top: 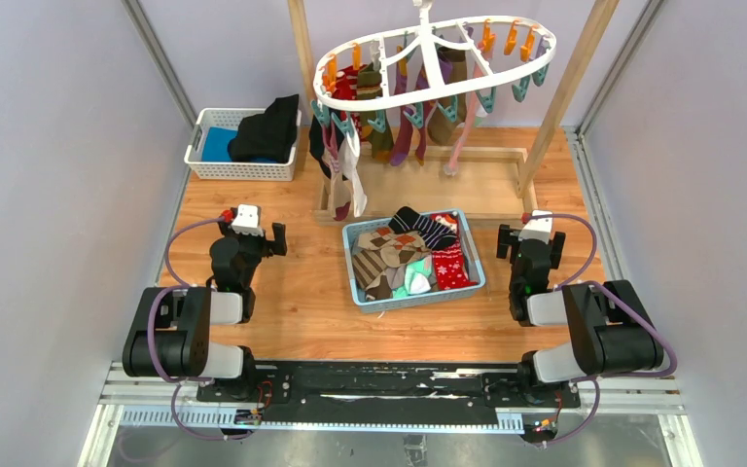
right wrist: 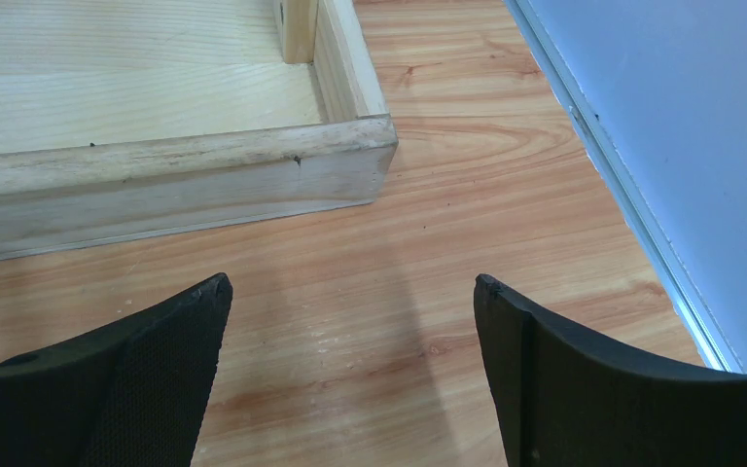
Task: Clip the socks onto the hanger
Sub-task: Open the clamp at the hanger.
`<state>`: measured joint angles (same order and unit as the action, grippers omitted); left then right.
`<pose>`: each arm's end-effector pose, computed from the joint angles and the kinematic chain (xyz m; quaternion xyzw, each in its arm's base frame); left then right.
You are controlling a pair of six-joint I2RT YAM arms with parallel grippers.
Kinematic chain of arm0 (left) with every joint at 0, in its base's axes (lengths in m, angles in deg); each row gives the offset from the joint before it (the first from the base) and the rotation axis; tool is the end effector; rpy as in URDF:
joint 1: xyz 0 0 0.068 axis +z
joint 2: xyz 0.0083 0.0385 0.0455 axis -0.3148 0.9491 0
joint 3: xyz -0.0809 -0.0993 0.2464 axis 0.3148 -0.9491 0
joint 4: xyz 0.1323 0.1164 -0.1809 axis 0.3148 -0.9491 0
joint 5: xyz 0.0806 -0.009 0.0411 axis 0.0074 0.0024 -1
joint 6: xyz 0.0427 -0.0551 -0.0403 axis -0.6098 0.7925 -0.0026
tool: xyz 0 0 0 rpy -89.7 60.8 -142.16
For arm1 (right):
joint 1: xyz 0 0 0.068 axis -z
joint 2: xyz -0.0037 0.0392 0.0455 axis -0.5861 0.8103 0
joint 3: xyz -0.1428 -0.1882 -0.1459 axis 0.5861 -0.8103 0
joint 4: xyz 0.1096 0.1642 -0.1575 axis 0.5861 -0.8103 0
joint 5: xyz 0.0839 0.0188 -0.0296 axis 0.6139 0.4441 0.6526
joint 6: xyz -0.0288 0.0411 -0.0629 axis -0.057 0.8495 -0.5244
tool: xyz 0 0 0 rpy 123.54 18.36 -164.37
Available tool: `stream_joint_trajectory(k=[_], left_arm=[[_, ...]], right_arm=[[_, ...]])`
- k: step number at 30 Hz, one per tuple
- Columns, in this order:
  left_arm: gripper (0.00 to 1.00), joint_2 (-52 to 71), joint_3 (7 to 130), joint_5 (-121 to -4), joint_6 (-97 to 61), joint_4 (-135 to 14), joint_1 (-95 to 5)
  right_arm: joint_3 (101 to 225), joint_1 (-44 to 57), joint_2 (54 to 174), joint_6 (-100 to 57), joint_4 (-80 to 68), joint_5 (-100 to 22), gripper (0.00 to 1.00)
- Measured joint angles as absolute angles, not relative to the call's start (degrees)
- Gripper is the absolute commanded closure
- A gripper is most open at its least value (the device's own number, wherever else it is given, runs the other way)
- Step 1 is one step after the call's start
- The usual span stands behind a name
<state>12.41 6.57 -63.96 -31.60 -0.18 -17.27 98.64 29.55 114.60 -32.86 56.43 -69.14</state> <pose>0.2529 -0.0035 0.1670 0.0457 0.7390 -0.0261 0.6716 0.2539 0.0009 0.1564 0.0584 0.7529 -0.1410 0.6402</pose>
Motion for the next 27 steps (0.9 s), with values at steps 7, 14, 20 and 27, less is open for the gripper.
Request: stream_joint_trajectory(k=[7, 14, 20, 27], left_arm=[[0.00, 12.41, 6.55, -63.94, -31.60, -0.18, -17.27], [0.00, 12.41, 6.55, -63.96, -31.60, -0.18, -17.27], [0.00, 12.22, 6.55, -63.86, -31.62, -0.36, -17.27], [0.00, -0.26, 13.13, -62.59, -31.97, -19.44, -17.27]], right_arm=[[98.64, 29.55, 114.60, -32.86, 56.43, -69.14, 0.07], [98.64, 29.55, 114.60, -32.86, 56.43, -69.14, 0.07], [98.64, 29.55, 114.32, -33.38, 56.45, -69.12, 0.07], [110.07, 28.20, 103.19, -31.09, 35.18, -72.35, 0.07]])
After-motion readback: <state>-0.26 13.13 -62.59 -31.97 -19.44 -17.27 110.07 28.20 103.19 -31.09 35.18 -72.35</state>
